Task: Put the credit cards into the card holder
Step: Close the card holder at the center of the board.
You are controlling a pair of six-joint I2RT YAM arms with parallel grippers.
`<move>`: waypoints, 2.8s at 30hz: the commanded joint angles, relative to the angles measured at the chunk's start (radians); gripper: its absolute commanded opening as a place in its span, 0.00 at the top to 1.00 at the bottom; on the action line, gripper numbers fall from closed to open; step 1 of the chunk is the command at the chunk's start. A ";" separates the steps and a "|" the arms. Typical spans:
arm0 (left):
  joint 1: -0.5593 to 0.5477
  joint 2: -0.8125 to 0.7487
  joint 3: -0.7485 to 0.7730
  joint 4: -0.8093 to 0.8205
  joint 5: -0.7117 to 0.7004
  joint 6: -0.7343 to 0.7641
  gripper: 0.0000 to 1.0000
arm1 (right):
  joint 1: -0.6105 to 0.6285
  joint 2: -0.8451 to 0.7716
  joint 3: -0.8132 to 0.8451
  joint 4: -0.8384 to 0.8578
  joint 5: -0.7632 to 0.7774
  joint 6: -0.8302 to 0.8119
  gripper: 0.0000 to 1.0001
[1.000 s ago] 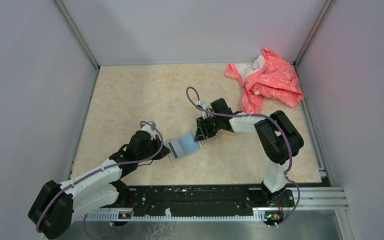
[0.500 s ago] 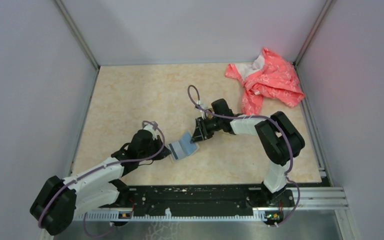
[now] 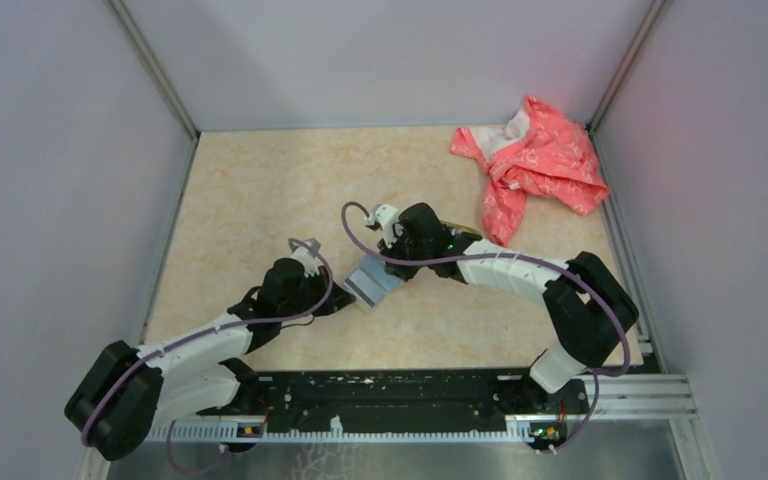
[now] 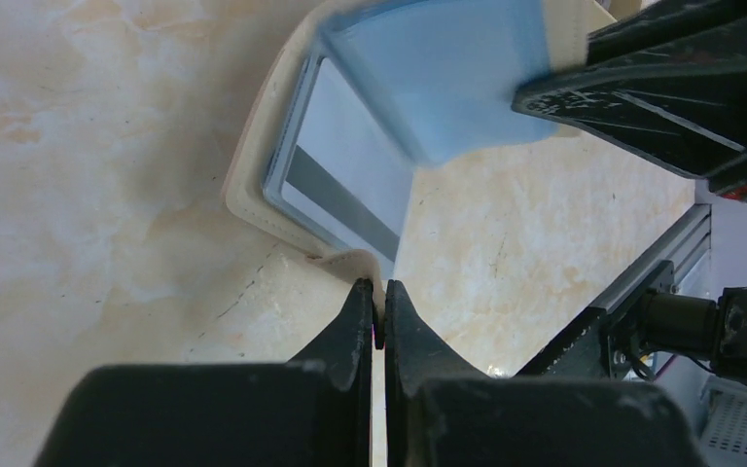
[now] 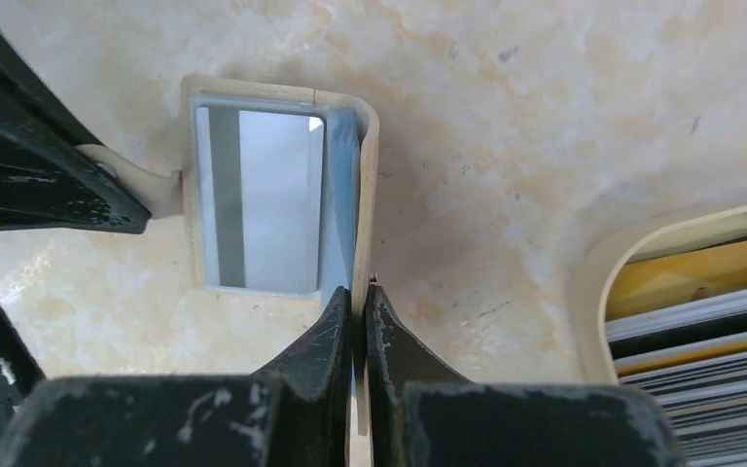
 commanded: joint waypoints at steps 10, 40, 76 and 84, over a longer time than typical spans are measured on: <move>0.006 0.089 -0.076 0.128 -0.063 -0.049 1.00 | 0.065 0.049 0.074 -0.044 -0.208 -0.050 0.80; 0.006 0.008 -0.063 0.076 0.036 -0.028 1.00 | -0.025 0.229 0.088 0.006 -0.327 0.107 0.93; 0.006 0.343 0.155 -0.001 -0.064 0.071 0.64 | -0.065 0.170 0.079 -0.017 -0.219 0.037 0.72; 0.009 0.437 0.300 -0.120 -0.121 0.168 0.71 | -0.063 0.244 0.038 0.021 -0.379 0.142 0.79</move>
